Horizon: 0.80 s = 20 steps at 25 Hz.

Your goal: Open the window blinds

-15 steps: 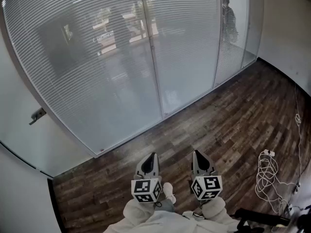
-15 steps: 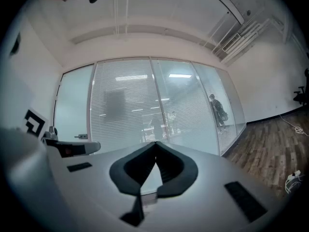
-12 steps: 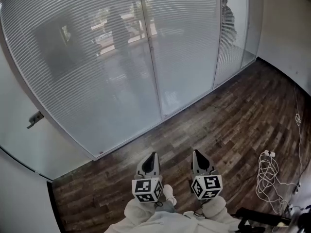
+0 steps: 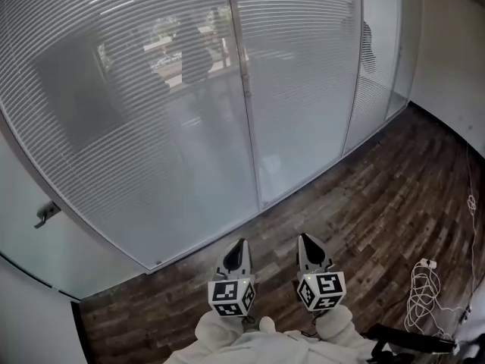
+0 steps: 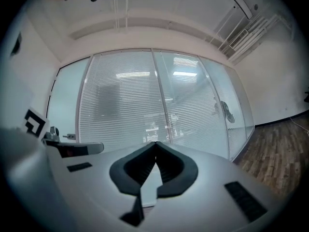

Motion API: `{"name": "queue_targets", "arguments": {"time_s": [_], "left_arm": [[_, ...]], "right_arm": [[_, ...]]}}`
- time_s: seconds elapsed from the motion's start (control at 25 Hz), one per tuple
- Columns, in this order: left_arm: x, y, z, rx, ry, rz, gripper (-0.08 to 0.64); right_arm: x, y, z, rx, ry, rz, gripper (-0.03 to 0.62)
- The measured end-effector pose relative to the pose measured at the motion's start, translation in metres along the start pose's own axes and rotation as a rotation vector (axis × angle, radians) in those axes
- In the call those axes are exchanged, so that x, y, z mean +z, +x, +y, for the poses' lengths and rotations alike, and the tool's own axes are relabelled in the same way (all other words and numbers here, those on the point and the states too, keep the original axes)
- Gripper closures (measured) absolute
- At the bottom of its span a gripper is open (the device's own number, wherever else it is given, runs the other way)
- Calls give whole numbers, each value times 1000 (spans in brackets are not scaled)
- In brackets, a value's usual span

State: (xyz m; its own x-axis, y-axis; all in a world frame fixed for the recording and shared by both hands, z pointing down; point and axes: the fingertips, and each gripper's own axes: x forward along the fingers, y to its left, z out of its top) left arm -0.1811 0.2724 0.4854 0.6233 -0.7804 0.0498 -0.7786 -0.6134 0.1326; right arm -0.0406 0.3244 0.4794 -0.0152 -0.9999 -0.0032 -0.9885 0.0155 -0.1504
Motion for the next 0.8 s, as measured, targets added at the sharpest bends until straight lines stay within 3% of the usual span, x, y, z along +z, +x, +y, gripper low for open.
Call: {"name": "queue_targets", "arguments": {"time_s": [0.36,0.8], "left_arm": [[21,109,67,-5,-8,-14,558],[19,240,124,131,-8,-20,558]], "right_arm": [[14,132,-17,-13,-15,-12,581],[16,286,-75,58,-10,-6,581]]}}
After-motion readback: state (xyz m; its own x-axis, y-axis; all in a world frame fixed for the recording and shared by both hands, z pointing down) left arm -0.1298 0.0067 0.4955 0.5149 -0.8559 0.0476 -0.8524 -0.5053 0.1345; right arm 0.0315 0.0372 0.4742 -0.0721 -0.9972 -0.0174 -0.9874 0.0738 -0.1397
